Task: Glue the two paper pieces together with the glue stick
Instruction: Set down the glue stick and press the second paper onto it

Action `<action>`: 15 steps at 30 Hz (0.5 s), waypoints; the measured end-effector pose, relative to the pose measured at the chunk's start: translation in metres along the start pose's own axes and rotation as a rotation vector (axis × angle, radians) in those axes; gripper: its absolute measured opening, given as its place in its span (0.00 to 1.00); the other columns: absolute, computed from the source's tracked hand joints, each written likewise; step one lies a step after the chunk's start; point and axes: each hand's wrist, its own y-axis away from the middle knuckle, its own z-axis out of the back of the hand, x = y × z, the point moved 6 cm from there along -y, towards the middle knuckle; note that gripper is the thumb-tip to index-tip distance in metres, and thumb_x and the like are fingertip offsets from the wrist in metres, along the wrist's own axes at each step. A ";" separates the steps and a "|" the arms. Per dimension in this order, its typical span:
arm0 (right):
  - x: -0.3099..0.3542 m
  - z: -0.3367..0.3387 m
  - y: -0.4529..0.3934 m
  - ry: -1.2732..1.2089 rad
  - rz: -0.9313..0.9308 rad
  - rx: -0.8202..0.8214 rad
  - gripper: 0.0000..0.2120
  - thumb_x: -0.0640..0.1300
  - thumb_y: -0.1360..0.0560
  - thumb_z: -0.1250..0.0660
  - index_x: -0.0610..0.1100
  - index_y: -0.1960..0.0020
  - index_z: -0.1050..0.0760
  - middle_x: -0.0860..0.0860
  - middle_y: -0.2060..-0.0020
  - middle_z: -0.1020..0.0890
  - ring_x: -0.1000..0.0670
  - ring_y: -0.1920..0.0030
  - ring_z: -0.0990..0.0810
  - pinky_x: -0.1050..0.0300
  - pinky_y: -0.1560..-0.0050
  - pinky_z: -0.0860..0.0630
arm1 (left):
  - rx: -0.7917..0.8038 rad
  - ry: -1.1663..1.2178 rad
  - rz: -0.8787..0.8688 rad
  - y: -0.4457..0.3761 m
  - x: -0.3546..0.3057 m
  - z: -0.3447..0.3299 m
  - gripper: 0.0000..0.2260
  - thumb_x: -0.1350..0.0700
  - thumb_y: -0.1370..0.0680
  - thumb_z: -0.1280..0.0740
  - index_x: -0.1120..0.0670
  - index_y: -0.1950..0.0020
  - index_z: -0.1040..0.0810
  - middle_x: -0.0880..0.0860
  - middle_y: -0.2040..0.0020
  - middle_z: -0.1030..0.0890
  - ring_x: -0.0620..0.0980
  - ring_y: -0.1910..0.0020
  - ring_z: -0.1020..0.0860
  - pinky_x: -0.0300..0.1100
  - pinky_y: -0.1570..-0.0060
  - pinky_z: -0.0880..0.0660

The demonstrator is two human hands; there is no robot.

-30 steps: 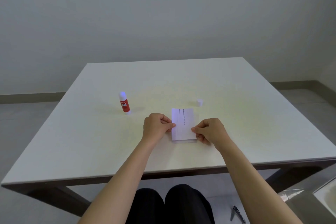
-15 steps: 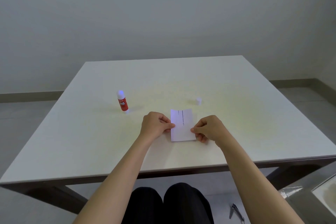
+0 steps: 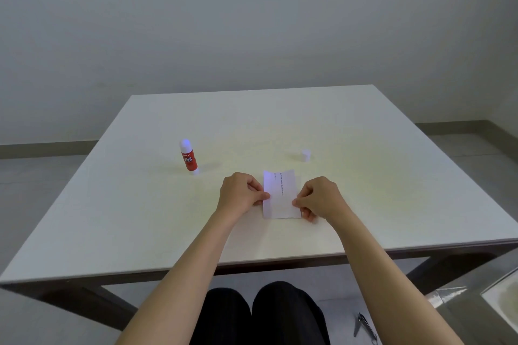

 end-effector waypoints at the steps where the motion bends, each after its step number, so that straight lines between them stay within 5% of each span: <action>1: 0.001 -0.001 0.000 0.017 0.005 -0.001 0.15 0.33 0.30 0.31 0.41 0.73 0.28 0.46 0.78 0.22 0.50 0.80 0.25 0.64 0.76 0.27 | -0.005 -0.011 -0.009 0.000 0.000 0.000 0.05 0.61 0.34 0.24 0.58 0.65 0.19 0.53 0.69 0.17 0.49 0.69 0.18 0.46 0.54 0.20; 9: 0.006 -0.002 -0.003 0.085 0.032 -0.021 0.15 0.31 0.31 0.33 0.43 0.67 0.37 0.44 0.76 0.23 0.42 0.74 0.21 0.55 0.68 0.23 | -0.068 -0.152 -0.116 -0.001 -0.001 -0.003 0.11 0.57 0.34 0.24 0.54 0.60 0.25 0.47 0.67 0.25 0.50 0.63 0.25 0.42 0.62 0.28; 15: 0.008 -0.003 -0.004 0.097 0.032 -0.010 0.15 0.30 0.31 0.34 0.42 0.67 0.37 0.44 0.76 0.23 0.40 0.70 0.20 0.52 0.66 0.21 | 0.073 -0.445 -0.409 -0.001 -0.011 -0.009 0.24 0.51 0.26 0.31 0.50 0.31 0.30 0.48 0.32 0.30 0.49 0.33 0.32 0.44 0.38 0.32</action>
